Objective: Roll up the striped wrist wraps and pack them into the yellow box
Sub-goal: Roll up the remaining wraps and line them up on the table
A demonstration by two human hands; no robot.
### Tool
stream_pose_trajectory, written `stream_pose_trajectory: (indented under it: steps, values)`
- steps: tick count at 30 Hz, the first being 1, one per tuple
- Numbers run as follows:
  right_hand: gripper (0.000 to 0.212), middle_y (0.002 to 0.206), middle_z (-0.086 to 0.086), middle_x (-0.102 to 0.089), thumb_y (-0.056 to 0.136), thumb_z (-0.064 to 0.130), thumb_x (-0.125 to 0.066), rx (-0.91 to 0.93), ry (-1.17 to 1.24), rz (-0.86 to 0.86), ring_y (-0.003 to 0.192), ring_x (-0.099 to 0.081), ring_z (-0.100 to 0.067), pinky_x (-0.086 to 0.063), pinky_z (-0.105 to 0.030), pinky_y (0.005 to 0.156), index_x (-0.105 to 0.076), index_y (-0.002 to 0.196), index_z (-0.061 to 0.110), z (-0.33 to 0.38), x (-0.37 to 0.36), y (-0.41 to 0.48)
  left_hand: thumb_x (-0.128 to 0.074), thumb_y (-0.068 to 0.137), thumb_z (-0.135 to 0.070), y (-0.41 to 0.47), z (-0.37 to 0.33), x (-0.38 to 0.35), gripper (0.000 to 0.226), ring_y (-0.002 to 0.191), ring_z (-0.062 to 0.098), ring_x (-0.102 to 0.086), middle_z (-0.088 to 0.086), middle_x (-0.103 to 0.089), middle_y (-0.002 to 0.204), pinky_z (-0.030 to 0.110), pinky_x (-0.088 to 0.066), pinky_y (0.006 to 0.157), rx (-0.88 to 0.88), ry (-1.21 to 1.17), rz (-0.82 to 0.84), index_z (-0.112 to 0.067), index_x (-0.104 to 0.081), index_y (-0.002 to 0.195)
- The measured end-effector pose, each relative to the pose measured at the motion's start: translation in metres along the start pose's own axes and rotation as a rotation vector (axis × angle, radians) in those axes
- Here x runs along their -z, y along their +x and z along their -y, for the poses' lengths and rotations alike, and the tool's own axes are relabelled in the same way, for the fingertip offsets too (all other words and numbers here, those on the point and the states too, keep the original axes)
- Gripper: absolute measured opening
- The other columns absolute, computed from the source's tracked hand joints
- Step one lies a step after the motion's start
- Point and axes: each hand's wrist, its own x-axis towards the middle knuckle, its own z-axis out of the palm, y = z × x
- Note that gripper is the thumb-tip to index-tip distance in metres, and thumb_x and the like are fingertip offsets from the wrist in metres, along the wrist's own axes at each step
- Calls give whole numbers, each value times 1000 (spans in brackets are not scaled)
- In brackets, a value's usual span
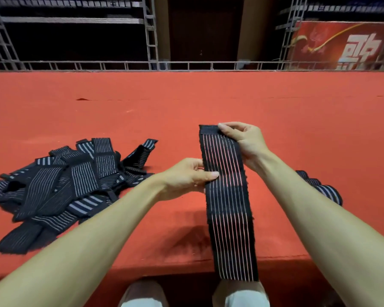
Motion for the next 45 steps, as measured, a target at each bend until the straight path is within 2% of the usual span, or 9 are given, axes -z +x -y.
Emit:
stream_pose_trajectory:
  steps: [4, 9, 13, 16, 20, 29, 38, 42, 45]
  values:
    - [20, 80, -5, -70, 78, 26, -80, -17, -286, -71, 71, -63, -14, -49, -28, 64, -72, 84, 10, -57, 19, 19, -58, 96, -13, 28, 54, -4, 26, 84, 24, -64, 17, -68, 97, 30, -53, 70, 91, 87, -84, 4, -58, 115]
    - [19, 74, 1, -68, 78, 35, -79, -27, -424, -117, 72, -60, -12, -45, -32, 65, -67, 71, 21, -112, 36, 45, -54, 98, -14, 57, 99, -3, 21, 55, -2, -58, 2, -66, 81, 15, -44, 52, 119, 348, -178, 0, -60, 112]
    - [6, 72, 6, -63, 85, 16, -74, -86, -425, -58, 73, -57, -12, -45, -26, 69, -70, 85, 12, -164, 43, 70, -56, 95, -36, 85, 141, 16, 20, 93, 11, -64, -7, -70, 99, 31, -44, 82, 131, 759, -242, -21, -68, 101]
    - [4, 75, 6, -63, 87, 6, -69, -121, -439, -54, 71, -56, -7, -46, -22, 71, -68, 87, 10, -196, 45, 80, -58, 89, -52, 96, 163, 20, 31, 89, 11, -45, -10, -53, 84, 31, -27, 80, 129, 957, -368, -24, -57, 77]
    - [5, 79, 8, -68, 84, 16, -73, -69, -592, -136, 79, -62, -8, -44, -21, 79, -70, 81, 18, -226, 47, 87, -65, 81, -56, 102, 175, 19, 35, 81, 6, -42, -13, -47, 77, 27, -22, 73, 5, 922, -540, -26, -47, 76]
    - [13, 96, 14, -73, 80, 45, -73, -107, -853, -136, 96, -64, -9, -47, -30, 80, -74, 87, 35, -224, 32, 88, -69, 82, -43, 100, 171, 18, 23, 81, -2, -43, -17, -47, 85, 26, -27, 80, -55, 873, -574, -30, -50, 85]
    - [26, 112, -1, -45, 84, 30, -72, -65, -1063, -148, 115, -45, -20, -42, -35, 88, -64, 108, 26, -205, 7, 82, -67, 83, -13, 52, 155, 66, 22, 86, 10, -51, -10, -52, 87, 26, -41, 82, -134, 760, -516, -29, -56, 93]
    - [17, 98, -3, -57, 86, 20, -70, 113, -960, 88, 92, -49, -15, -40, -31, 90, -69, 103, 18, -192, -50, 79, -55, 79, -25, 2, 137, 133, 11, 82, 11, -54, -12, -56, 83, 35, -43, 81, -152, 890, -695, -27, -60, 89]
    - [12, 89, 1, -64, 88, 20, -69, 158, -895, 252, 80, -50, -10, -35, -21, 75, -71, 98, 16, -188, -102, 79, -55, 80, -25, -27, 134, 180, 10, 87, 10, -52, -13, -58, 85, 32, -30, 84, -97, 1034, -830, -30, -59, 86]
